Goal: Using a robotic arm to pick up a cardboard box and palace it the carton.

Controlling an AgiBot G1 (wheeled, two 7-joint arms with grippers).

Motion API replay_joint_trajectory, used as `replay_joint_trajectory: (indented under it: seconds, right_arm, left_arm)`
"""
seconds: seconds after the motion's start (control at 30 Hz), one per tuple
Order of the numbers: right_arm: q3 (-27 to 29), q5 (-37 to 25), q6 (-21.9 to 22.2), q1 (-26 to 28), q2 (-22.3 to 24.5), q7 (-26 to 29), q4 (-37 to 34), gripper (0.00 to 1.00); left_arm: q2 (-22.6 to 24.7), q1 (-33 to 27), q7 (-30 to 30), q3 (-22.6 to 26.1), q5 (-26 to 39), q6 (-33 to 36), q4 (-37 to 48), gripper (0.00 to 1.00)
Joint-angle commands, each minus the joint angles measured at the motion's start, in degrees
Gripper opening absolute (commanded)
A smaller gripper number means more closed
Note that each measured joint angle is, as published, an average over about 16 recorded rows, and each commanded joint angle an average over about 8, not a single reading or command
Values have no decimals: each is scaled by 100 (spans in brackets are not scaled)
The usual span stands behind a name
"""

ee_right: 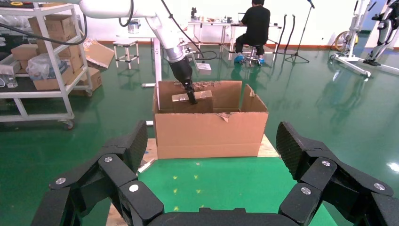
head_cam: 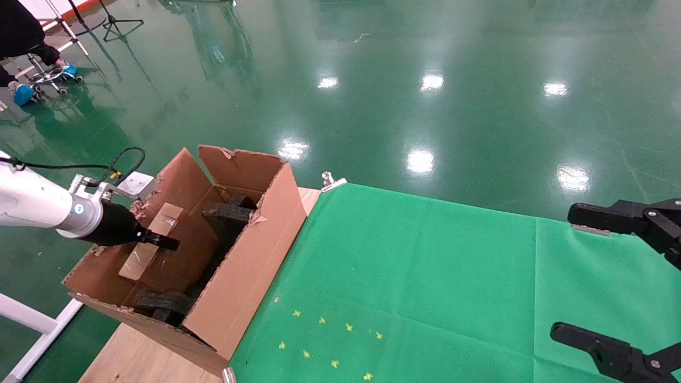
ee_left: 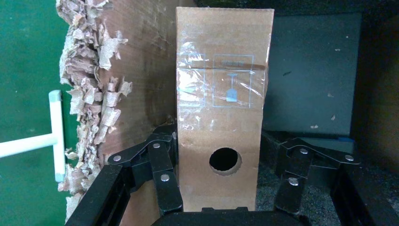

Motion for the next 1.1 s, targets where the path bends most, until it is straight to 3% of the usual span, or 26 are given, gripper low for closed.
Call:
replay_joint_trajectory:
  seconds: [0.03, 0.77, 1.1]
  right_arm:
    - [0, 0, 0, 0, 0, 0, 0, 100]
    - [0, 0, 0, 0, 0, 0, 0, 100]
    - [0, 1, 0, 0, 0, -1, -1, 100]
  left_arm:
    - [4, 5, 4, -9, -14, -16, 18, 100]
    - [-32, -24, -17, 32, 60, 101, -96, 100]
    - [-155, -470, 42, -19, 34, -39, -698, 100]
